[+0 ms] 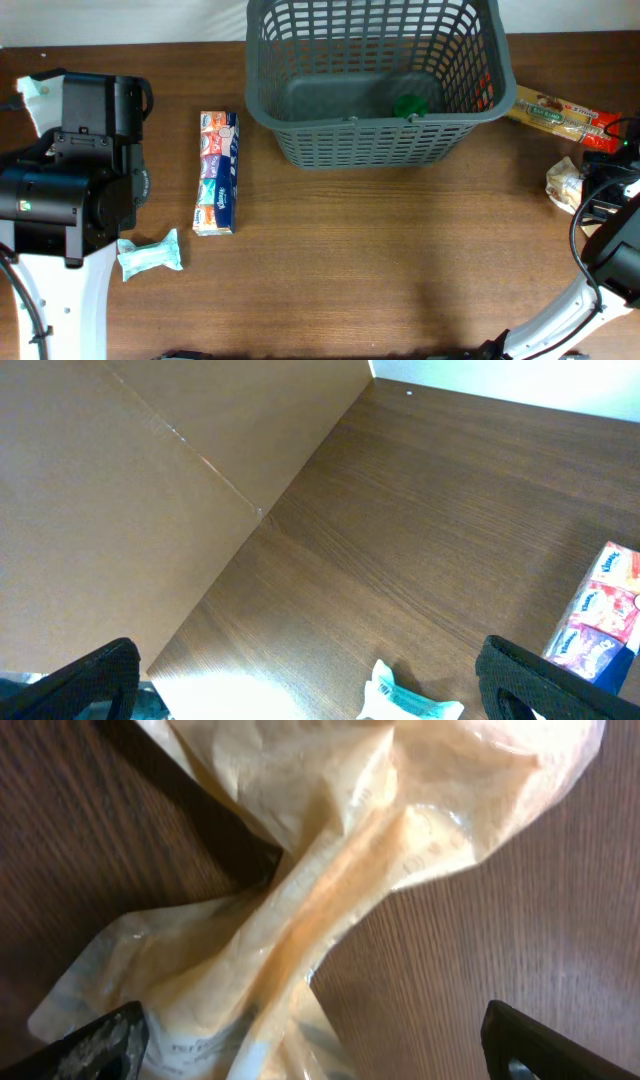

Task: Pack container
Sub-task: 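Move the right gripper toward the crumpled paper bag, then close the right gripper on the crumpled paper bag and lift it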

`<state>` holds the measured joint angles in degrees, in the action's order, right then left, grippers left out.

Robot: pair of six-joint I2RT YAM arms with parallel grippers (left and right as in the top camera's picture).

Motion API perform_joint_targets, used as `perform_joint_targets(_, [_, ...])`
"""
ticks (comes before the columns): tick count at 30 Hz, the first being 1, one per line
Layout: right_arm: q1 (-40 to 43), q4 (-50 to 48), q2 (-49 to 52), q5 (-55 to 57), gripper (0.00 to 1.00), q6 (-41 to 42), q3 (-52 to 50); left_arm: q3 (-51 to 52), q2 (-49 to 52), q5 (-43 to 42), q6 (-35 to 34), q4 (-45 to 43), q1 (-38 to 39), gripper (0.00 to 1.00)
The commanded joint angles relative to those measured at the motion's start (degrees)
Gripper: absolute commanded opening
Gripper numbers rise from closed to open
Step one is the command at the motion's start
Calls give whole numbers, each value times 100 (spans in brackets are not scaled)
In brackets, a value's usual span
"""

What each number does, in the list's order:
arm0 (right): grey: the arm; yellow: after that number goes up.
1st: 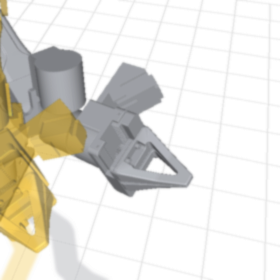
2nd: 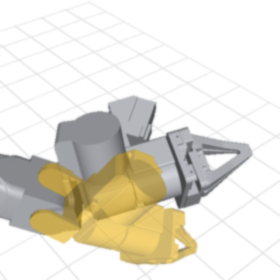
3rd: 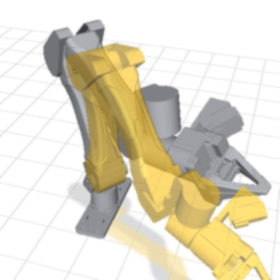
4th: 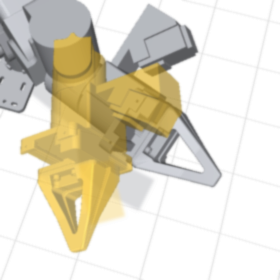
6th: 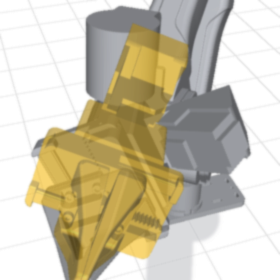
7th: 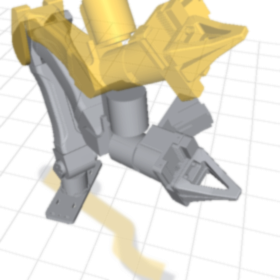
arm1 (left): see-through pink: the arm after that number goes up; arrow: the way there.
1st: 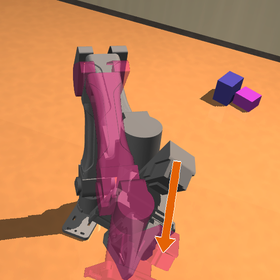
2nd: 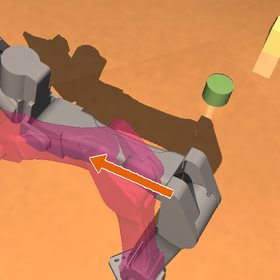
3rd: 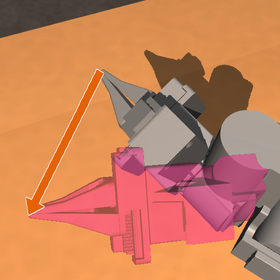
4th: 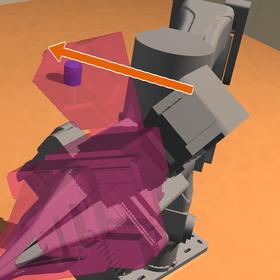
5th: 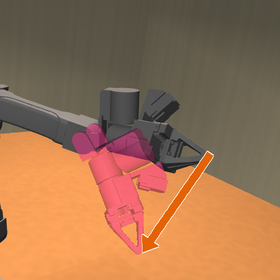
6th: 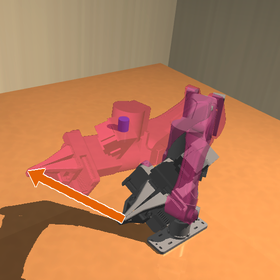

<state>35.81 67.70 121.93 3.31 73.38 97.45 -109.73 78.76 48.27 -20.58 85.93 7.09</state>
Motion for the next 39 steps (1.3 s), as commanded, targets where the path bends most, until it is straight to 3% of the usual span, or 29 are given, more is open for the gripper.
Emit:
perform_joint_targets(1, [24,-79,146,461,99,-26,-28,-2,11,42,46,2,-24,100])
perform_joint_targets(34, [20,-328,695,638,98,-389,-291,-2,11,42,46,2,-24,100])
perform_joint_targets(35, [20,-251,695,632,73,-415,-326,-2,11,42,46,2,-24,100])
perform_joint_targets(36, [20,-186,695,632,42,-413,-332,-2,11,42,46,2,-24,100])
perform_joint_targets(37, [20,-105,695,610,4,-413,-332,-2,11,42,46,2,-24,100])
perform_joint_targets(39, [20,-57,691,503,4,-420,-315,-2,11,42,46,2,-24,100])
